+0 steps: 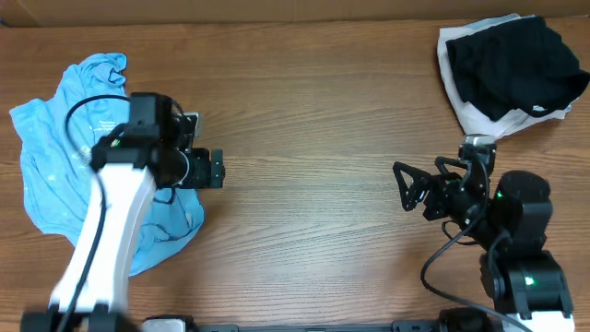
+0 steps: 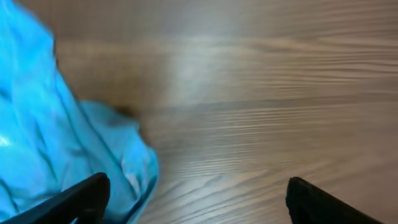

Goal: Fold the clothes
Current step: 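Reach the left gripper to the blue T-shirt and grasp its edge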

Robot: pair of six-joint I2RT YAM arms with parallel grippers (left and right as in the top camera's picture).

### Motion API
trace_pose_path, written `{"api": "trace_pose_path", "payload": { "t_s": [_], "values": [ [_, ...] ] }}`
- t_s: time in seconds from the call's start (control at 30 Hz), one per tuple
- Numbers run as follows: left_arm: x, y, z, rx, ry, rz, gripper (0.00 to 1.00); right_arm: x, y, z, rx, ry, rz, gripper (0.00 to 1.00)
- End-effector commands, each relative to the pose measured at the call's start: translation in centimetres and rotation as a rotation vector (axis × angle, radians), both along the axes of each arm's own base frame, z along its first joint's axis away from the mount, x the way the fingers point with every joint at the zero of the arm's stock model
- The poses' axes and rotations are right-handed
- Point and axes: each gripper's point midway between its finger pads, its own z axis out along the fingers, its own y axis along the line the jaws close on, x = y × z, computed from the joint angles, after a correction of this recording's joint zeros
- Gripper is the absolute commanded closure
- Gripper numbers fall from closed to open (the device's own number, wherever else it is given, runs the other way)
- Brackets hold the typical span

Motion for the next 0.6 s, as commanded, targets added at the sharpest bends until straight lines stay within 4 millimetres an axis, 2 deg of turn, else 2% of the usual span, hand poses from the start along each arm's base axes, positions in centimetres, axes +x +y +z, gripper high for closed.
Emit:
{"api": "trace_pose_path", "payload": {
  "t_s": [0.0,0.23,0.37,0.43,0.47,0.57],
  "values": [
    [0.6,2.8,-4.9,0.130,0.159,0.158,0.12,0.5,0.7,0.3,0.017,0.011,0.035,0.00],
    [0.9,2.9,-11.6,0.150,0.311,0.152,0.22,1.2,0.7,-1.1,0.015,0.067,0.034,0.05],
    [0.7,2.9,-13.6,0.155,0.354,0.149,0.24,1.4,0.7,-1.9,0.014,0.093,0.034,0.07],
    [0.7,2.9,-14.0,0.155,0.364,0.148,0.29,1.6,0.7,-2.2,0.013,0.106,0.034,0.09],
    [0.7,2.9,-14.1,0.155,0.364,0.147,0.34,1.7,0.7,-2.4,0.013,0.112,0.033,0.11],
    [0.9,2.7,-14.2,0.145,0.358,0.144,0.75,1.9,0.7,-3.0,0.012,0.137,0.033,0.15]
  ]
}}
